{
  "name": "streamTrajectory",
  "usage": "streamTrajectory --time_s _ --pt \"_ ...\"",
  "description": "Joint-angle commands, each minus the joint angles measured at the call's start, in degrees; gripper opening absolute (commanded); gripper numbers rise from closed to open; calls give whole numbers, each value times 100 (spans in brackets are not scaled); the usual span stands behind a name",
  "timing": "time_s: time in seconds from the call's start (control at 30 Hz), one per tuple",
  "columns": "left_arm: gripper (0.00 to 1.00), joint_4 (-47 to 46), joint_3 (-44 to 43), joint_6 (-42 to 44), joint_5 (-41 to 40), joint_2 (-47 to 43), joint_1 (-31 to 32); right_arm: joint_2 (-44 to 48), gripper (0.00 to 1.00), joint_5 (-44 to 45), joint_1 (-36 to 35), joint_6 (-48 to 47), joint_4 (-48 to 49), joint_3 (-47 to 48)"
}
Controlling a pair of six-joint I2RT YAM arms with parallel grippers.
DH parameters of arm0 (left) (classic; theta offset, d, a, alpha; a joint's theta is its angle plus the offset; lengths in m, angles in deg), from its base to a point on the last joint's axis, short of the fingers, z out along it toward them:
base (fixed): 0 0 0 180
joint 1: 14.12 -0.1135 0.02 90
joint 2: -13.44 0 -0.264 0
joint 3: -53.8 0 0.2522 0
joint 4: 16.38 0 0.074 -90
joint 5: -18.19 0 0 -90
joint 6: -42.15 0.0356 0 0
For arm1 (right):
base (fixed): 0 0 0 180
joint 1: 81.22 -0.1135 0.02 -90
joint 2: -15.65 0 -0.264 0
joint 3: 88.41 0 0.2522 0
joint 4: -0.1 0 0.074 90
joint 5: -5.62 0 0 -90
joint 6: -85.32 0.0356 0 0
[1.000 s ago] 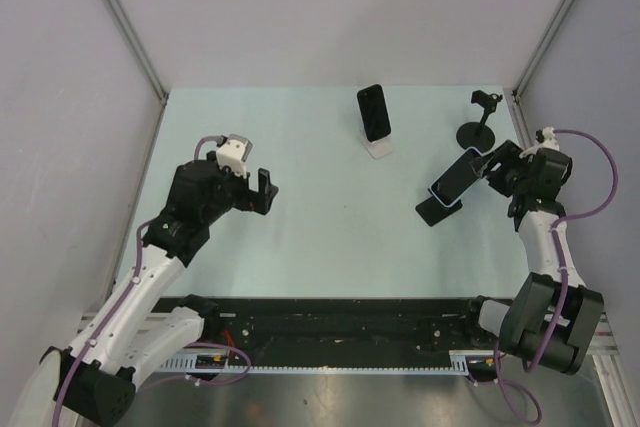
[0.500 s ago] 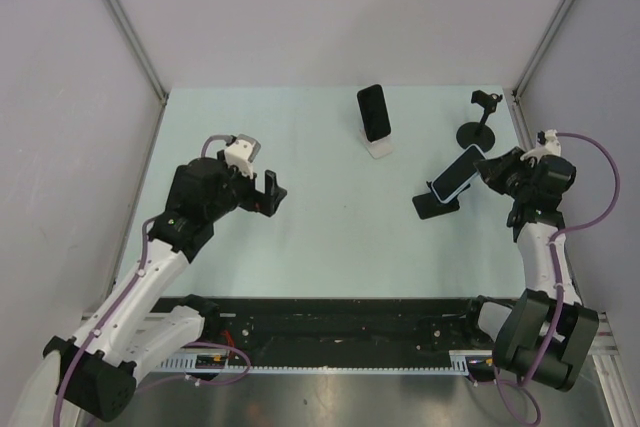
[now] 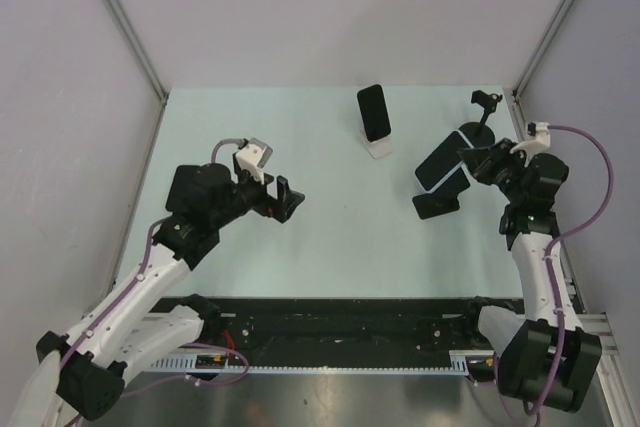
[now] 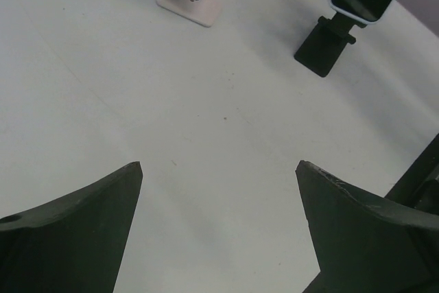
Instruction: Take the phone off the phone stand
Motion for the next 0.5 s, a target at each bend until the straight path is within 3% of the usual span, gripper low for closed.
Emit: streamTrajectory --time_s 0.0,0.47 --pt "100 -369 -259 -360 -253 69 381 211 0 -53 -662 480 836 146" --pt "100 -431 -1217 -431 -1221 1456 1752 -456 0 852 -3385 919 1047 199"
